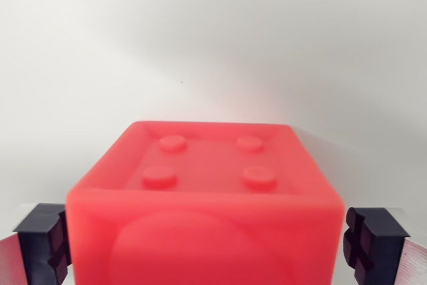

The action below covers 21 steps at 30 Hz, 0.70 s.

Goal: Destack cube

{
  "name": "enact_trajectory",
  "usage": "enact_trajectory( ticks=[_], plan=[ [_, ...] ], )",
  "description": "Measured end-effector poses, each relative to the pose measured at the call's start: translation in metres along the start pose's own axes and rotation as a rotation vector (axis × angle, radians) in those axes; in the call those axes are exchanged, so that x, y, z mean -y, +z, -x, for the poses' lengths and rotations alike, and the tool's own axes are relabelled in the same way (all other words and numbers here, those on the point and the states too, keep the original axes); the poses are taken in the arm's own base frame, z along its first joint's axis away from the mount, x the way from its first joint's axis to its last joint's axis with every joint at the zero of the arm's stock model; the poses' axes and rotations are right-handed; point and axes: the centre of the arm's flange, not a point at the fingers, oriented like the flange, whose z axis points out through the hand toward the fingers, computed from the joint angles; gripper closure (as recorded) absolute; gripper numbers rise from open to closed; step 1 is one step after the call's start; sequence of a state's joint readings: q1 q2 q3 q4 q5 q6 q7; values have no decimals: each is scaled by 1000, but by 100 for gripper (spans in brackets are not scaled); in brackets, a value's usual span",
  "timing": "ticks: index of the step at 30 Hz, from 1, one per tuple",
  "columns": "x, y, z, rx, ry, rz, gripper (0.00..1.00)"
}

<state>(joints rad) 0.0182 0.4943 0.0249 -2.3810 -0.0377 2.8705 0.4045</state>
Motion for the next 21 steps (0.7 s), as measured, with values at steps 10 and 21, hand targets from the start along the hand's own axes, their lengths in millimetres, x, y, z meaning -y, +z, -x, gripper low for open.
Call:
enact_trajectory(
  ticks=[10,21],
  plan=[
    [0,-15,-1,-4,-1,0,0],
    [0,-45,-1,-5,0,1,0]
  ],
)
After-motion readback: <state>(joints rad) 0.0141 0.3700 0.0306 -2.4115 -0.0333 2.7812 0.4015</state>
